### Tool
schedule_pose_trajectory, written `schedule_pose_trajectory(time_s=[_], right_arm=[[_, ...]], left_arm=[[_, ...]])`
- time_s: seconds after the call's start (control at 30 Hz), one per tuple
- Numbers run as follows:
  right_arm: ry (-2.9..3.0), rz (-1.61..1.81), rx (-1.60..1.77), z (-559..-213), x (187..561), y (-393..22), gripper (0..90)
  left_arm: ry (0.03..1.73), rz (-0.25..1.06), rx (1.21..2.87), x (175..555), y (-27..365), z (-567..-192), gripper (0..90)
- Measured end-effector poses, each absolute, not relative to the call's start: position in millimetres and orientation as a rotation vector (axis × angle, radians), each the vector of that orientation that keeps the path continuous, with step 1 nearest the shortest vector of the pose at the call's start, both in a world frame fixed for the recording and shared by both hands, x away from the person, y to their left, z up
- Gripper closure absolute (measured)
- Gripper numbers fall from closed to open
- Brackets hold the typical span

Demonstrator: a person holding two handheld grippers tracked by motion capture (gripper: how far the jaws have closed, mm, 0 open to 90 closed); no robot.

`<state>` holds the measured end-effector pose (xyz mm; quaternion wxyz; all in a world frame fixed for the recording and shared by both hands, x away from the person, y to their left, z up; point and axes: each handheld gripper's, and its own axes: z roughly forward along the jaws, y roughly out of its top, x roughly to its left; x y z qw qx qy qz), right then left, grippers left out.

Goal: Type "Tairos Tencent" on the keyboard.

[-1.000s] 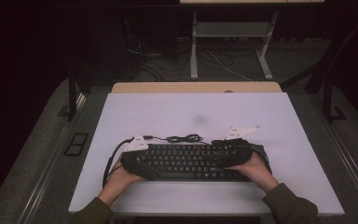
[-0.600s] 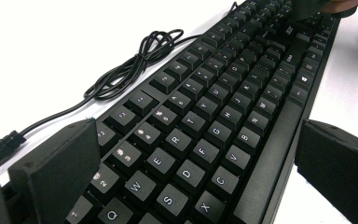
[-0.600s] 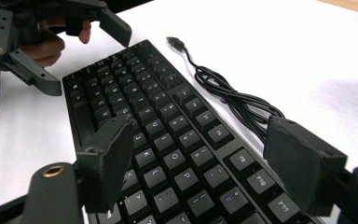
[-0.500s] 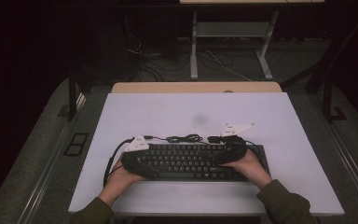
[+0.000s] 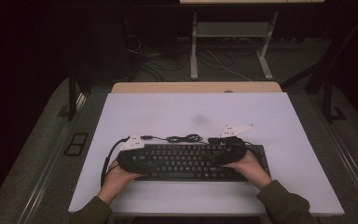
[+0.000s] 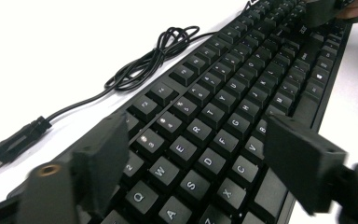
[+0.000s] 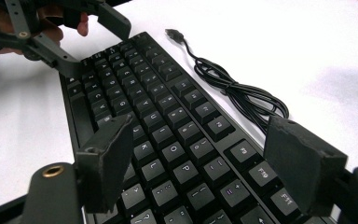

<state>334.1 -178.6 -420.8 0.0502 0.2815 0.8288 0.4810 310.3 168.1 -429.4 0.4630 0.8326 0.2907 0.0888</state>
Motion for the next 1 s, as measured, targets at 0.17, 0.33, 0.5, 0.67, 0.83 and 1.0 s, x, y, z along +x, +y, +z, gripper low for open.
schedule_pose_trajectory(time_s=[0.17,0.33,0.5,0.67,0.83,1.0], right_arm=[[2.512,1.468,0.867,-421.5,334.2,-178.3,21.9],[2.507,1.469,0.872,-422.1,334.1,-178.3,20.5],[2.505,1.472,0.872,-422.4,334.0,-178.3,20.3],[2.503,1.471,0.873,-422.3,334.3,-178.5,20.3],[2.507,1.47,0.875,-422.5,334.2,-178.4,20.3],[2.506,1.47,0.874,-422.2,334.3,-178.5,20.3]], left_arm=[[0.708,0.207,2.049,311.1,174.3,-429.5,38.9],[0.702,0.177,2.064,311.9,177.9,-430.8,54.1],[0.709,0.171,2.091,311.7,179.4,-431.8,68.8],[0.707,0.162,2.117,311.7,180.7,-431.6,80.8],[0.704,0.162,2.136,311.5,181.8,-430.9,89.2],[0.721,0.167,2.155,311.8,183.7,-430.6,89.3]])
